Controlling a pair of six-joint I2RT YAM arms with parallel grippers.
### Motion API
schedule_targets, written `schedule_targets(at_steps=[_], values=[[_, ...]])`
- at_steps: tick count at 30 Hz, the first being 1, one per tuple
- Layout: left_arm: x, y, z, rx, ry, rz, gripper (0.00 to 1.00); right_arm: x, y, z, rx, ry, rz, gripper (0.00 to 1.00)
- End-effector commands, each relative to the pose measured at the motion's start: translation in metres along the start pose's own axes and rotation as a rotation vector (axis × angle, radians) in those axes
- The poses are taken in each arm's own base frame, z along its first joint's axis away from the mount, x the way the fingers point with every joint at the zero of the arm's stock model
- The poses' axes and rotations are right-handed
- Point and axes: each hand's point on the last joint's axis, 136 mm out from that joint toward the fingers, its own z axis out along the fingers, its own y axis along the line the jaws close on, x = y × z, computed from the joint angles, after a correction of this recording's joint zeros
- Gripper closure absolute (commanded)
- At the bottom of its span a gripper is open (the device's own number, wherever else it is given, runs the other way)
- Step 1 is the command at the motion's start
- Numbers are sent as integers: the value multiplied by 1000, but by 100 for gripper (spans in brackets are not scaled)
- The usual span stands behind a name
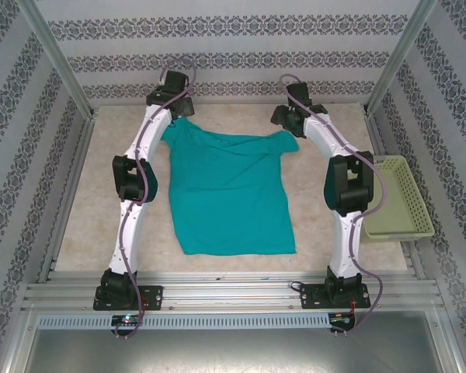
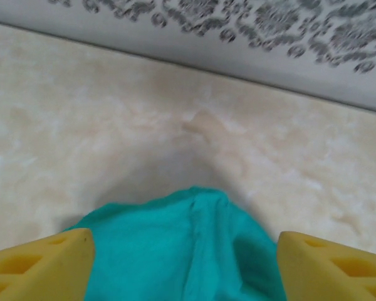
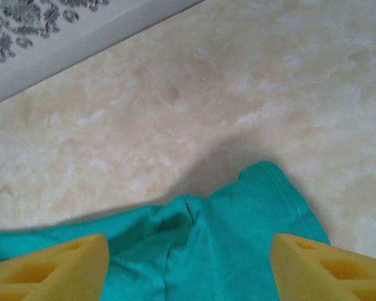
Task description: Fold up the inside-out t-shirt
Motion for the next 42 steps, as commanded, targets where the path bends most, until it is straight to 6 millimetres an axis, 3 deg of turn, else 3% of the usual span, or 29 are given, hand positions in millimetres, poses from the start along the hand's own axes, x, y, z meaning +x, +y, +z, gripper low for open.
schedule_targets(at_steps=[1, 4, 7, 14, 18, 22, 26, 27, 32, 34, 38, 42], values=[[24, 7, -61, 0, 107, 25, 19, 28, 12, -52, 0, 19, -92, 31], [55, -3, -91, 28, 95, 68, 11, 70, 9, -76, -9, 57, -130, 31], [91, -5, -118, 77, 92, 60, 10, 120, 1, -97, -18, 110, -157, 31], [217, -1, -170, 93, 149, 178, 9, 235, -27, -134, -68, 227, -183, 31], [288, 3, -185, 147, 213, 236, 9, 289, -47, -142, -62, 292, -179, 31], [335, 4, -183, 197, 277, 255, 9, 325, -57, -138, -74, 335, -136, 31], [360, 3, -167, 225, 320, 216, 10, 335, -70, -121, -26, 351, -78, 31], [365, -1, -162, 244, 334, 214, 6, 334, -71, -115, -18, 360, -60, 32], [372, -18, -139, 244, 378, 242, 4, 315, -57, -79, -107, 427, 83, 34], [367, -22, -133, 235, 368, 249, 5, 300, -62, -69, -56, 415, 93, 34], [348, -29, -148, 236, 318, 311, 3, 269, -59, -59, -45, 393, 97, 34], [333, -36, -188, 211, 171, 501, 0, 249, -60, -78, -34, 343, 44, 33]])
